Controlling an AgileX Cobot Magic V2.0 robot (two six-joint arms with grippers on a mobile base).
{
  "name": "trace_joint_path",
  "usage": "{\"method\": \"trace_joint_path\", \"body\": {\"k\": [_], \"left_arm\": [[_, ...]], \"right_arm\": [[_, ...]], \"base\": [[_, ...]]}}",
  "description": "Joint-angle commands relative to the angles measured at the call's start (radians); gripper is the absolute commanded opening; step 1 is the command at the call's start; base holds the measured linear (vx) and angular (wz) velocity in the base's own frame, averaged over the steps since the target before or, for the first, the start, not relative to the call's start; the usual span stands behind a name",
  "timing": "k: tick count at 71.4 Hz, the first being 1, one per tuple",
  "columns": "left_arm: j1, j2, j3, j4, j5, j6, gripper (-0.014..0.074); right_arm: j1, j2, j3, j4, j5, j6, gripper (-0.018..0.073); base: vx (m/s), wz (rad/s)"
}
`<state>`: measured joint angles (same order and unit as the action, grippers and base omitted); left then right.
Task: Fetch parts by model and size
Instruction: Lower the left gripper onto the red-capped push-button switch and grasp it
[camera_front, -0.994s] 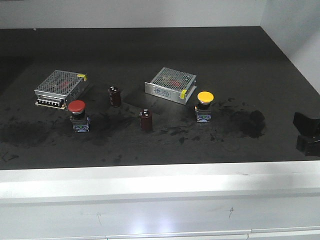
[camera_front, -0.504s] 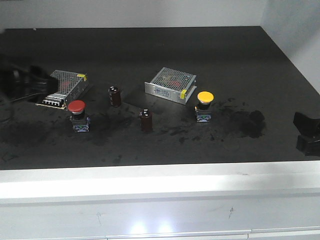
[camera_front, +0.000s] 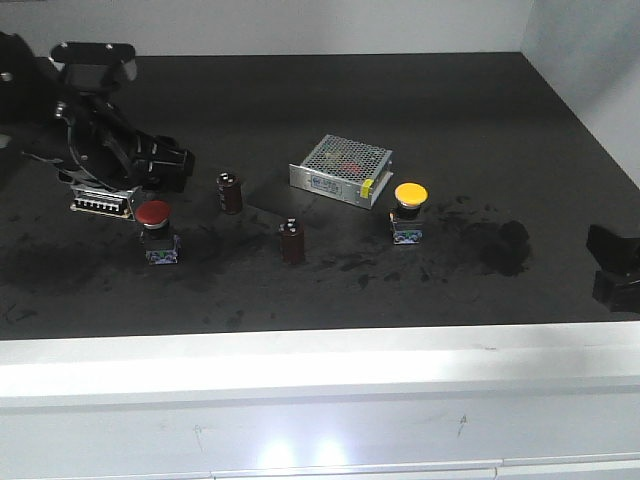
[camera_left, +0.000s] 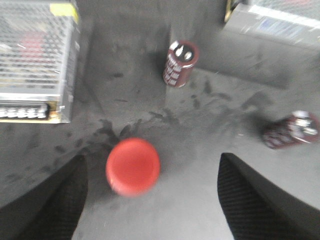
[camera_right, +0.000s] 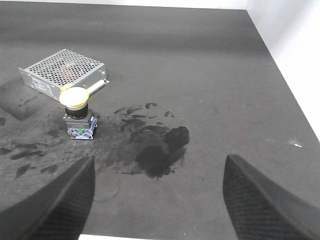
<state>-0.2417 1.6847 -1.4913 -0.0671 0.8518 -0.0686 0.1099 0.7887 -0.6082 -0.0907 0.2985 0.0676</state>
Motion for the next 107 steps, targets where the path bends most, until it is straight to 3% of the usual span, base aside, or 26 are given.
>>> {"method": "trace_joint_path", "body": {"k": [1, 15, 53, 65, 81, 91, 97, 107], "left_arm": [[-0.007, -0.005, -0.053, 0.022, -0.016, -0.029, 0.0523], [-0.007, 0.024, -0.067, 0.089, -0.014, -0.091, 0.0523], [-0.007, 0.092, -0.067, 0.087, 0.015, -0.139, 0.0512], [-0.007, 0.1, -0.067, 0.087, 0.023, -0.159, 0.0407], [-0.007, 0.1, -0.067, 0.088, 0.031, -0.159, 0.0144], [-0.007, 0.079, -0.067, 0.088, 0.052, -0.149, 0.0031], [-0.007, 0.045, -0.067, 0.088, 0.065, -0.148, -0.001], [-0.007, -0.064, -0.016, 0.088, 0.04, -0.148, -0.0007]], "right_arm": [[0.001, 0.0, -0.035, -0.007, -0.065, -0.009, 0.0518], [0.001, 0.0, -0.035, -0.007, -0.064, -0.009, 0.0518], [0.001, 0.0, -0.035, -0.007, -0.058, -0.009, 0.0518], [0.001, 0.0, -0.035, -0.007, -0.058, -0.009, 0.0518], [0.001, 0.0, -0.035, -0.007, -0.058, -0.009, 0.0518], [0.001, 0.0, -0.035, -0.007, -0.058, -0.009, 0.0518], [0.001, 0.0, -0.035, -0.007, -0.058, -0.009, 0.0518], [0.001, 0.0, -0.035, -0.007, -0.059, -0.009, 0.0518]], "base": [[0.0, 0.0], [0.0, 0.0], [0.0, 0.0], [0.0, 0.0], [0.0, 0.0], [0.0, 0.0], [0.0, 0.0], [0.0, 0.0]]}}
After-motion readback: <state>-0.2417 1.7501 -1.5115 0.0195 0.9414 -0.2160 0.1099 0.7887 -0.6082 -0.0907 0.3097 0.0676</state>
